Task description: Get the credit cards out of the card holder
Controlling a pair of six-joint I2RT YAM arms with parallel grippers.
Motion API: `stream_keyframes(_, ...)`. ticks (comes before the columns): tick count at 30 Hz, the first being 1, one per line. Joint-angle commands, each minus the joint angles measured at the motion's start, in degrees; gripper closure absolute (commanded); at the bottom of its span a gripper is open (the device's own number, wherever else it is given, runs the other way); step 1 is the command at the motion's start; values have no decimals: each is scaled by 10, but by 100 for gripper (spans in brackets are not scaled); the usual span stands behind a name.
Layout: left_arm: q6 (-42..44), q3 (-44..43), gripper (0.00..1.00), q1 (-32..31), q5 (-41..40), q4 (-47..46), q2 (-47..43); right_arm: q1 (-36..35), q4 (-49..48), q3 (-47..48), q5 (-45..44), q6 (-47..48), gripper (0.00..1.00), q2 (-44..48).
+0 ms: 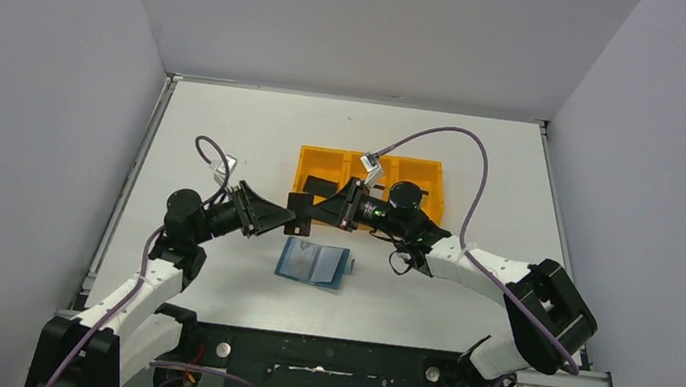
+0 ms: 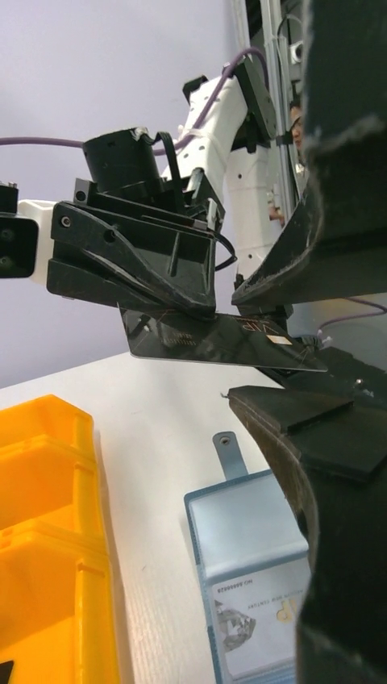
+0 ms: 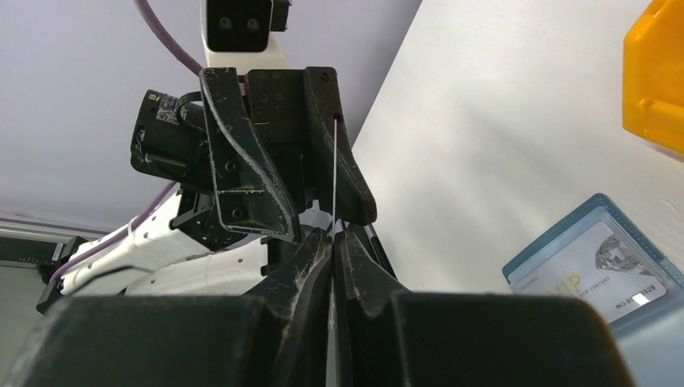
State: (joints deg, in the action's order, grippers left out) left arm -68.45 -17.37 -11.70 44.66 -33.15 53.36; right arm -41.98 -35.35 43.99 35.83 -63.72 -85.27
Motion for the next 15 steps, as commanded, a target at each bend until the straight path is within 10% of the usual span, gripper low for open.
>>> stream_keyframes(1, 12, -12, 54, 10, 16, -14, -5, 6, -3, 1, -14, 15, 100, 23)
stream_keyframes(7, 108, -59, 19, 21, -40, 178, -36, 12, 103, 24, -66, 66, 100, 39)
stream_keyframes(15, 292, -163, 14, 27, -252, 483, -70, 13, 316, 118, -194, 215, 100, 41)
